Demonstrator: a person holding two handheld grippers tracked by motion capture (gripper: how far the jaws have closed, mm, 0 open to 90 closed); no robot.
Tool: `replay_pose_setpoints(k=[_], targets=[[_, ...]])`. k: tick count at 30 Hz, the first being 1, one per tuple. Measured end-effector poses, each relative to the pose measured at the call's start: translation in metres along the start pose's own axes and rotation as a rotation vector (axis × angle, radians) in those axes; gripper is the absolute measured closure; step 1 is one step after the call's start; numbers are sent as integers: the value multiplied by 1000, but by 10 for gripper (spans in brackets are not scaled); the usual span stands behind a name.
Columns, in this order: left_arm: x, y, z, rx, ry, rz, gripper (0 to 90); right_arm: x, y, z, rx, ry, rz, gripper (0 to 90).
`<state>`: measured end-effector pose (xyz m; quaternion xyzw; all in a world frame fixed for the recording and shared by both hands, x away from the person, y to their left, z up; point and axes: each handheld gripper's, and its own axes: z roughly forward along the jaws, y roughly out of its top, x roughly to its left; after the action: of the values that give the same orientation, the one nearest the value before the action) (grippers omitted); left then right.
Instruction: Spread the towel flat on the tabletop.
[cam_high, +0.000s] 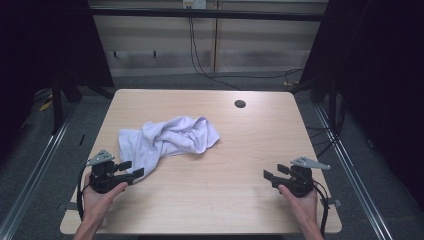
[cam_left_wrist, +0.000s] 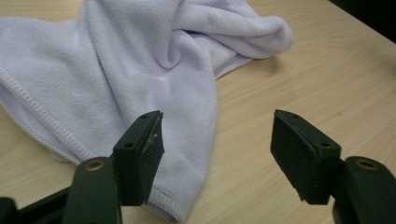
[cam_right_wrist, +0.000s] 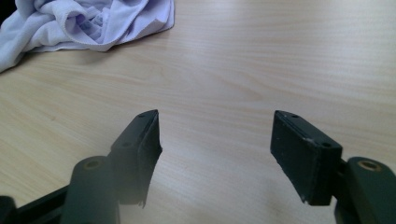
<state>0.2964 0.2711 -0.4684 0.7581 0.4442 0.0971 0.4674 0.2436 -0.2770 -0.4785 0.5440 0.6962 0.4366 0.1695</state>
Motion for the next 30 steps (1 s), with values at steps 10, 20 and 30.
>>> replay_pose_setpoints(k=[10,20,30], targets=[[14,26,28,66,30,1,466,-1,4,5,26,22,-24,289],[21,27,77,181,59,81,509,3,5,11,62,49,-53,289],[25,24,81,165,68,93,555,10,4,15,88,73,-75,290]])
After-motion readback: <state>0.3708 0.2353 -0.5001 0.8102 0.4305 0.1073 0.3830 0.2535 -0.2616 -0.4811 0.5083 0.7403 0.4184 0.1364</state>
